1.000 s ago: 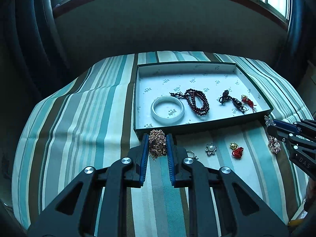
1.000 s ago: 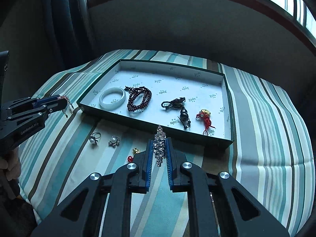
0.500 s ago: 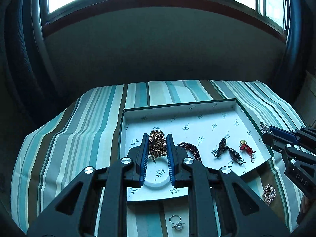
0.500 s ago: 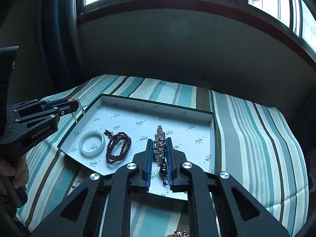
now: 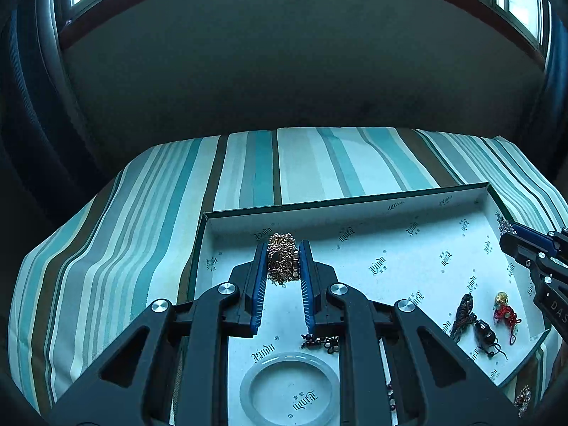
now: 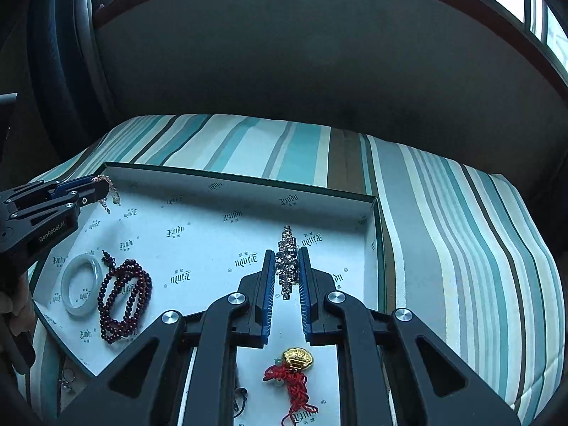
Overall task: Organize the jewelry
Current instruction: 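Carry necklace and rhinestone brooch into the tray and open both tools, then lift both tools out of the tray back over the jewelry row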
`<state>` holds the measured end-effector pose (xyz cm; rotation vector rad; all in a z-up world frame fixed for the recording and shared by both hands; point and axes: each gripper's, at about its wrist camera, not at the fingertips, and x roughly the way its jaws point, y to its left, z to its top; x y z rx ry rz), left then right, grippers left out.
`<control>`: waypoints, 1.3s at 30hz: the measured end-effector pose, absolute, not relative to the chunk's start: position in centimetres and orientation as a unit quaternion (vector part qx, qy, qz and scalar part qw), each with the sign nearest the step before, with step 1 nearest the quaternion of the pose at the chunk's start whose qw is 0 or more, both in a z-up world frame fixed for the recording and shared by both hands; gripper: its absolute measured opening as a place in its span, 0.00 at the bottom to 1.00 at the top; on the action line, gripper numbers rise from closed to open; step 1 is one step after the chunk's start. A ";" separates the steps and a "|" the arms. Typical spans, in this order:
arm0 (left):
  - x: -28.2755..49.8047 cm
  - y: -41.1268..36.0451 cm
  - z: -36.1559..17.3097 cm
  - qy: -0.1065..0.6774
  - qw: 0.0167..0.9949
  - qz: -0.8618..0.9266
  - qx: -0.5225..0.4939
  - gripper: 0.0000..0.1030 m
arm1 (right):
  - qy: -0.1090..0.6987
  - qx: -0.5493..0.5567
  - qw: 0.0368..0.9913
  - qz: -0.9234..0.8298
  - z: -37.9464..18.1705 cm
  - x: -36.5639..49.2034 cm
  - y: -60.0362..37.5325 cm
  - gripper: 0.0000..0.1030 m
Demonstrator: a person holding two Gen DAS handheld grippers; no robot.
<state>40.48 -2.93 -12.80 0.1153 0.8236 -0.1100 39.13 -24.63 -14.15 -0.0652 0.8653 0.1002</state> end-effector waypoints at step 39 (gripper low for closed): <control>35.8 -2.6 -10.1 0.359 0.930 -0.029 0.076 0.60 | 0.397 -0.032 0.916 0.045 -11.3 33.8 -25.2 0.40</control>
